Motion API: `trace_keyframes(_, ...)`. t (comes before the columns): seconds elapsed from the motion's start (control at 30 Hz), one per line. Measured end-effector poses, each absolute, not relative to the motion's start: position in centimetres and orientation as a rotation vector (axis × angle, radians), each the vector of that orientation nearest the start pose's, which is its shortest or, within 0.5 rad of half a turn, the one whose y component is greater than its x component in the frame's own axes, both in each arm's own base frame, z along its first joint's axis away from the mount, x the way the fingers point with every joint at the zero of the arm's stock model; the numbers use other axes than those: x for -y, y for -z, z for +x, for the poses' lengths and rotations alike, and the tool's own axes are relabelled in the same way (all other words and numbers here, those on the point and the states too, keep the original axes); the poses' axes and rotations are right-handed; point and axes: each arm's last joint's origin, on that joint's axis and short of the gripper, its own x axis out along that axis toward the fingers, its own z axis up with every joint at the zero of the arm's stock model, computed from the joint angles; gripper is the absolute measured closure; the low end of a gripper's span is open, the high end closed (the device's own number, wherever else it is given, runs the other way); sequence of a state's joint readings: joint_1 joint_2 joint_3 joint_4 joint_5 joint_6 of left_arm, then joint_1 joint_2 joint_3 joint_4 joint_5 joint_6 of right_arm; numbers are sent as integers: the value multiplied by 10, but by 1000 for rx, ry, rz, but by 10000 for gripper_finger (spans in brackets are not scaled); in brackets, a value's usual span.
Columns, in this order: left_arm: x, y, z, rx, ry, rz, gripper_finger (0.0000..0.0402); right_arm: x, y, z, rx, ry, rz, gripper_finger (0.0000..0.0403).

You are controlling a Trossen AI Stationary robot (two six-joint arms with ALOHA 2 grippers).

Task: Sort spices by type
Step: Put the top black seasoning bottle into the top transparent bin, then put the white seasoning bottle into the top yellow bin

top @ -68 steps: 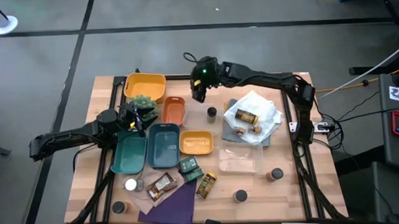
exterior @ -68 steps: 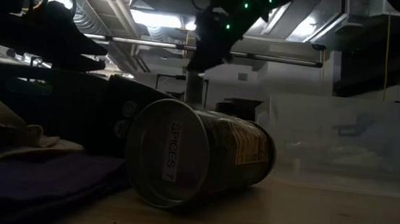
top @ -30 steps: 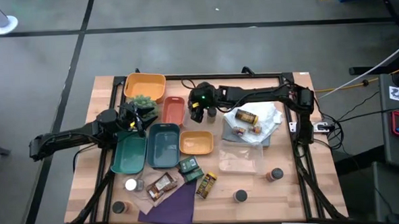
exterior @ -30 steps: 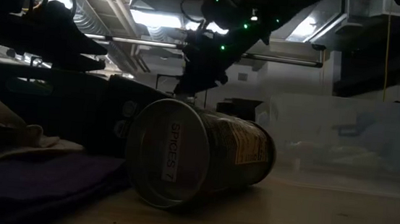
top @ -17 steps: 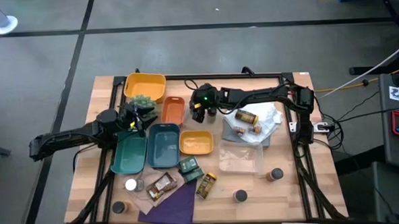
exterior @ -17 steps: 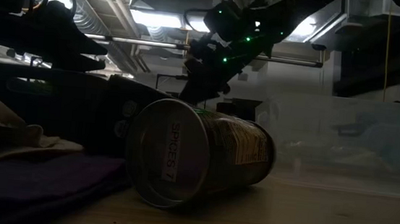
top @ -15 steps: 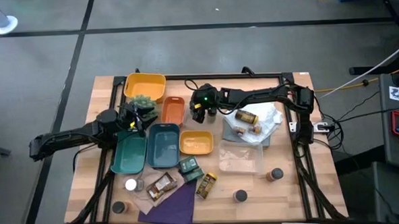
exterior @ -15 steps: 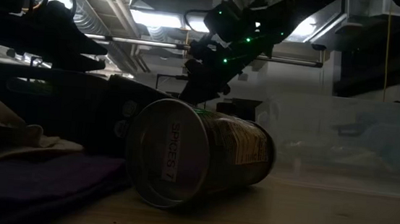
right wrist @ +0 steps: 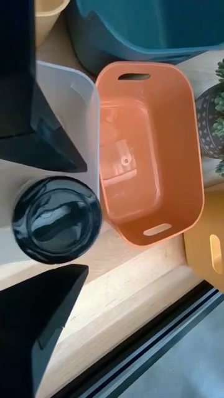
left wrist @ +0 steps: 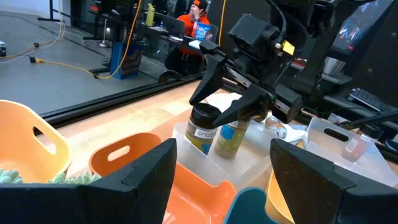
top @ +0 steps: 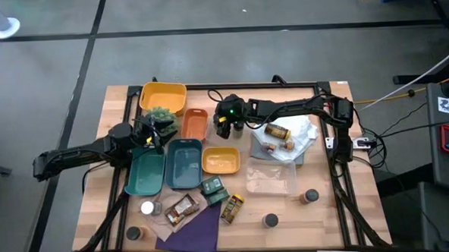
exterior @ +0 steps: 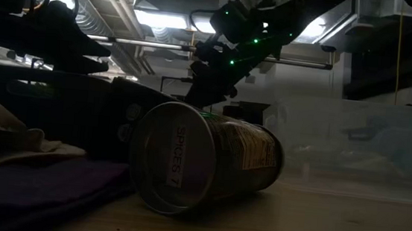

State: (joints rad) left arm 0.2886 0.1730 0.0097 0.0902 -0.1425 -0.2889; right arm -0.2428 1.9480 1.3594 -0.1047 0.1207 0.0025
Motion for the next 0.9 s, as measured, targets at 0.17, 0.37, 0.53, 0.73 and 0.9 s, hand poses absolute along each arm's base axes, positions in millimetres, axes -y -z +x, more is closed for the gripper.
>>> trace_keyframes(0.17,-35,-161,102,-10,-438,-290,150,106,-201,415,-696,350,45,135)
trace_keyframes(0.37,-35,-161,102,-11,-439,-290,150,106,-202,415,-698,345,33,132)
trace_keyframes(0.53,-35,-161,102,-10,-438,-289,150,106,-212,412,-682,344,25,132)
trace_keyframes(0.73,-35,-162,102,-7,-438,-289,150,104,-229,406,-662,327,-42,132)
trace_keyframes(0.9,-35,-162,102,-8,-438,-282,150,103,-242,401,-634,335,-49,132)
